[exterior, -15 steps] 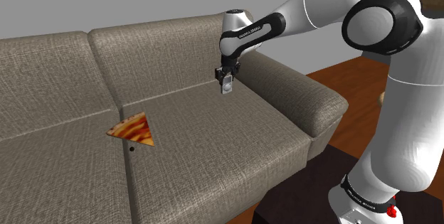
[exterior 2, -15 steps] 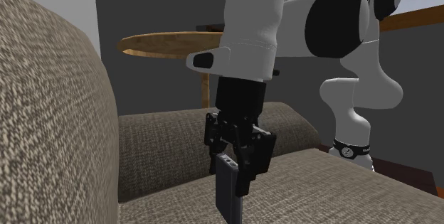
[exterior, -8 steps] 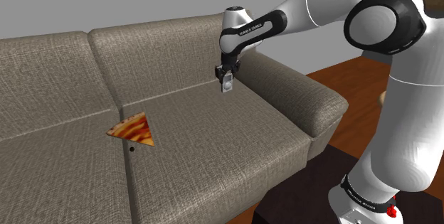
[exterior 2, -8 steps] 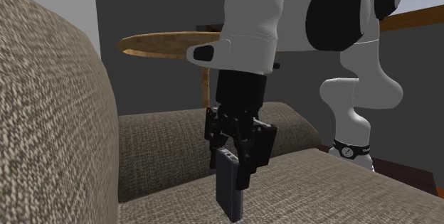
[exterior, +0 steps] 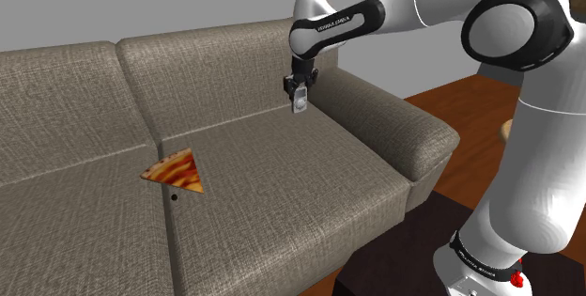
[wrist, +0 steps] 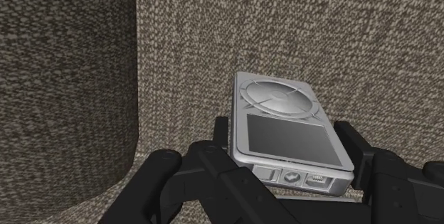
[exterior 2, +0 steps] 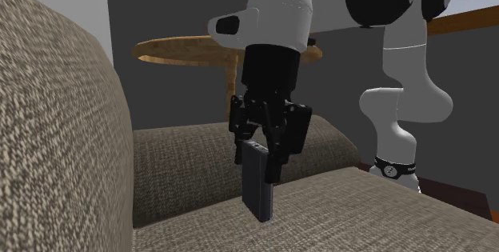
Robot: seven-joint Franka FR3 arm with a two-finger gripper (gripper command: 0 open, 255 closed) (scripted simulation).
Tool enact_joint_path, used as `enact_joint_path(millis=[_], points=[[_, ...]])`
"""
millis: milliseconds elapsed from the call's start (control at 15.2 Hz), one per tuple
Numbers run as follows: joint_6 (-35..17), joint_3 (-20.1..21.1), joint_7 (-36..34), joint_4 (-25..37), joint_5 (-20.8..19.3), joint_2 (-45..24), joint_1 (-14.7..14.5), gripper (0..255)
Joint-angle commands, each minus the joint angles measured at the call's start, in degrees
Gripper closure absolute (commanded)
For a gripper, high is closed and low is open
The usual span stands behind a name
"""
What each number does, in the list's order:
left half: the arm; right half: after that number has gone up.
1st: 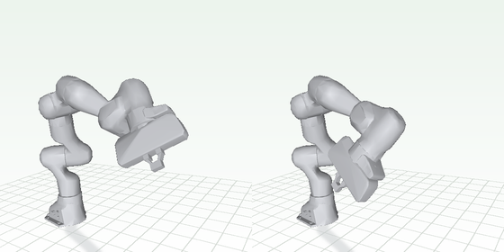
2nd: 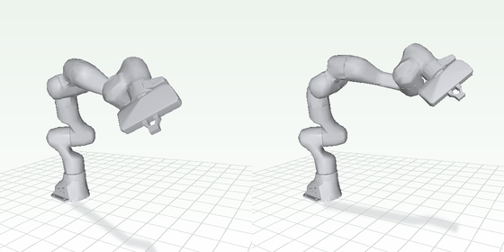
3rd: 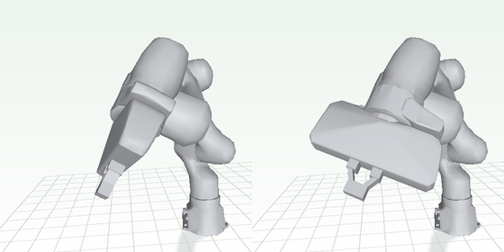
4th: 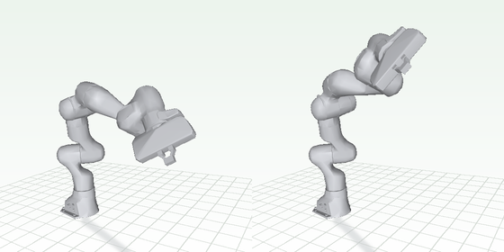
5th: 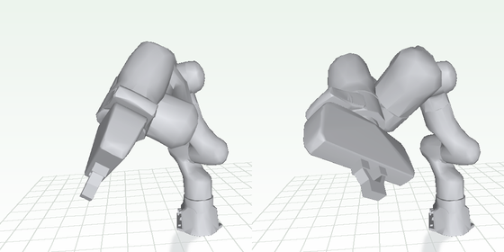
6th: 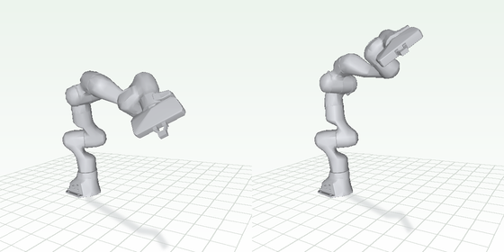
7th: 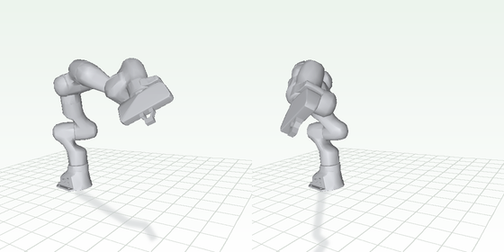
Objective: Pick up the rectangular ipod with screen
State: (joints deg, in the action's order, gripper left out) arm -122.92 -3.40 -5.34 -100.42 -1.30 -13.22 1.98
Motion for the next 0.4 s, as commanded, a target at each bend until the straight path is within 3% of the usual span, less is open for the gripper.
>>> enact_joint_path(millis=[0, 330], points=[[1.38, 0.01, 0.0, 0.89, -0.02, 0.47, -0.02, 255], [3.66, 0.0, 0.06, 2.68, -0.02, 0.96, -0.03, 255]])
